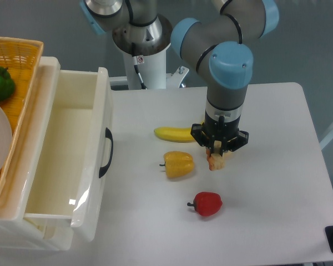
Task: Place the square bread in the upper white drawer
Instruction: 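Close the gripper on the square bread roll beside the banana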
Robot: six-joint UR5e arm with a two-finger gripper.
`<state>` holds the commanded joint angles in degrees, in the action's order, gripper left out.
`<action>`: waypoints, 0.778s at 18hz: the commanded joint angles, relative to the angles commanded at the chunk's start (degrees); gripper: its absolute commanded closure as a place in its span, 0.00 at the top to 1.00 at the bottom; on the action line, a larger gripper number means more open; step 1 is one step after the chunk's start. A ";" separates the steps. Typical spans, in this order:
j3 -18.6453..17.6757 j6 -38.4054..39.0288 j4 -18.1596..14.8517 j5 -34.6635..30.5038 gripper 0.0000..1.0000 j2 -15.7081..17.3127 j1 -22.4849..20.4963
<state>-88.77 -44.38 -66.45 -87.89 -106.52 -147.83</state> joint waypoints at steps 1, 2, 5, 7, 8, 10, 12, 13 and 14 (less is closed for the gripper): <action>-0.09 0.00 0.00 0.00 0.29 -0.17 0.09; -0.09 0.00 0.00 0.00 0.29 -0.35 0.09; 0.18 0.17 -0.09 0.09 0.29 -0.18 0.00; 0.26 0.18 -0.09 0.17 0.29 -0.09 0.00; 0.26 0.18 -0.09 0.18 0.29 -0.09 0.00; 0.26 0.53 -0.17 0.70 0.29 0.00 0.00; 0.26 0.97 -1.22 0.88 0.29 0.26 0.09; 0.26 1.05 -2.27 0.88 0.29 0.35 0.18; 0.18 1.32 -3.16 0.97 0.29 0.61 0.35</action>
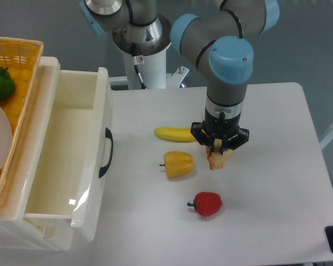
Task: Place the square bread in the upper white drawer
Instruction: 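Close the gripper on the square bread roll beside the banana, then lift the square bread and carry it toward the open white drawer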
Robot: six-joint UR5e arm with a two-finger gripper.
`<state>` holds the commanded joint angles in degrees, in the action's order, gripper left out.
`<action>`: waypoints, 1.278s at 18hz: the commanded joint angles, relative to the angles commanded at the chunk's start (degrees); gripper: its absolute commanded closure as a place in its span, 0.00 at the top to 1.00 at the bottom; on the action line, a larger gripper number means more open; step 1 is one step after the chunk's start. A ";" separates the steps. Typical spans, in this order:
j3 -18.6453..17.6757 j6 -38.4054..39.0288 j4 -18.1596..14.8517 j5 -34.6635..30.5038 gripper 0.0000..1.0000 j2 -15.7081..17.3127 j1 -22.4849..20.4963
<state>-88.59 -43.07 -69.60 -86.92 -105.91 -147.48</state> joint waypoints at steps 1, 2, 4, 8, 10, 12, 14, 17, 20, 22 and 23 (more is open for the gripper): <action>0.09 0.70 -0.53 0.00 0.29 0.61 0.18; 0.17 1.49 -0.62 0.00 0.29 0.70 0.61; 0.87 1.85 -0.62 0.00 0.29 0.62 1.14; 0.88 1.94 -0.97 0.00 0.29 0.62 1.23; 0.97 1.94 -1.33 0.00 0.29 0.71 1.23; 1.05 2.11 -1.41 0.18 0.29 0.88 1.32; 1.84 3.77 -3.42 -0.35 0.29 0.79 1.93; 3.25 5.53 -6.67 0.09 0.29 1.93 2.20; 3.34 6.59 -10.98 0.44 0.29 4.74 2.72; 3.16 10.70 -13.27 2.27 0.29 6.59 3.34; 3.08 14.03 -14.06 3.68 0.29 7.29 3.78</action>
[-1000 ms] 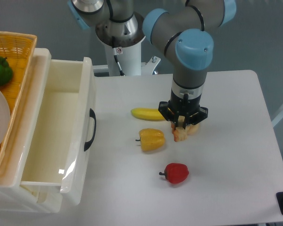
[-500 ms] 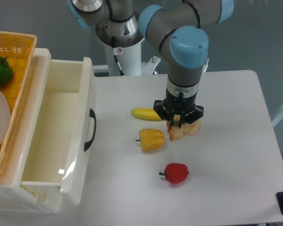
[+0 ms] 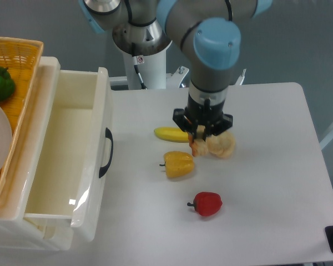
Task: Place the square bread in the upper white drawer
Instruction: 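Lift the square bread and carry it toward the open white drawer, then lower the square bread into the open white drawer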
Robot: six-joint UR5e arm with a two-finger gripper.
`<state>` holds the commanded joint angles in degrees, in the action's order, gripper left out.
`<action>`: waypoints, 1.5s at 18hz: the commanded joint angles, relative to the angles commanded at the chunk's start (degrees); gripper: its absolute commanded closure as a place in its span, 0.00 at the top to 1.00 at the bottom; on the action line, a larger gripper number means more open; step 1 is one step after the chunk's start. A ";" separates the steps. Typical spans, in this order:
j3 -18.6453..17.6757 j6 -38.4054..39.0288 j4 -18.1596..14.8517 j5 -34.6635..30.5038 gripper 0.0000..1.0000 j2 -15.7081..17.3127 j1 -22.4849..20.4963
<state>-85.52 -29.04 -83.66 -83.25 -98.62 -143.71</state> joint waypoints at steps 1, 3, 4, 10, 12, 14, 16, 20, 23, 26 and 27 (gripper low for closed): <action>0.00 2.82 -0.18 1.06 0.29 0.53 0.35; 0.00 5.56 -0.27 1.60 0.29 1.76 2.02; 0.00 6.09 -0.27 1.60 0.30 2.20 2.98; 0.17 6.80 -0.18 5.11 0.31 6.24 5.80; 0.17 8.20 -0.01 6.51 0.31 7.65 6.94; 0.26 8.65 0.08 7.39 0.31 8.53 7.82; 0.70 9.08 0.08 8.79 0.31 9.05 8.09; 0.62 12.06 0.08 10.91 0.31 9.59 9.84; 0.26 12.78 0.08 11.88 0.31 9.50 10.38; 0.09 12.78 0.08 11.97 0.32 9.24 11.43; 0.09 12.78 0.08 11.97 0.33 9.15 11.52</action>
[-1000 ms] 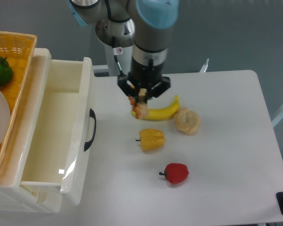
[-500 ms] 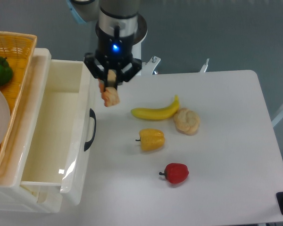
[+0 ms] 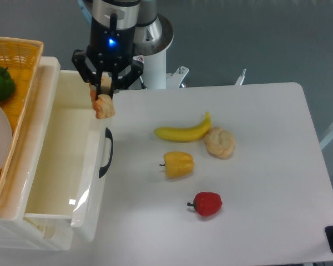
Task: Place the square bread in the upper white drawer
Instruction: 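Lower the square bread into the open white drawer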
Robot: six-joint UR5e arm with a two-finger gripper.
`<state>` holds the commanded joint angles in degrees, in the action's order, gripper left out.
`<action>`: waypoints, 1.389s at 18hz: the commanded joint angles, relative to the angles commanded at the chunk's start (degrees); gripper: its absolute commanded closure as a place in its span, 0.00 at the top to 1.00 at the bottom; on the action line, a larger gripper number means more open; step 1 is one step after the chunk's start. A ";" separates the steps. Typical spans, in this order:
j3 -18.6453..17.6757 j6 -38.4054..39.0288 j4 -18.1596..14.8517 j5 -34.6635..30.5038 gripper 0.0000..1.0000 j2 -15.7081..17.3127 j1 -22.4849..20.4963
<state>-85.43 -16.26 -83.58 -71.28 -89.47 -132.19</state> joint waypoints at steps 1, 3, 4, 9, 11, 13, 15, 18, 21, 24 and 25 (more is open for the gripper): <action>0.00 0.00 0.09 0.52 0.33 -0.09 0.09; 0.00 0.00 0.09 1.84 0.34 -0.26 0.09; -0.09 0.00 0.09 1.85 0.35 -0.61 0.09; -0.09 -0.09 0.26 1.93 0.41 -1.49 0.53; -0.26 -0.09 0.26 1.93 0.42 -1.50 0.70; -0.35 -0.09 0.35 1.93 0.42 -1.58 1.14; -0.53 0.00 0.44 1.93 0.42 -1.58 1.58; -0.79 -0.09 0.53 1.93 0.42 -1.58 1.67; -0.79 -0.09 0.53 2.02 0.42 -1.76 2.11; -0.79 -0.09 0.44 2.54 0.42 -1.85 2.37; -0.79 -0.09 0.44 2.81 0.42 -1.85 2.37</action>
<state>-86.22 -16.35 -83.14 -68.47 -91.32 -129.81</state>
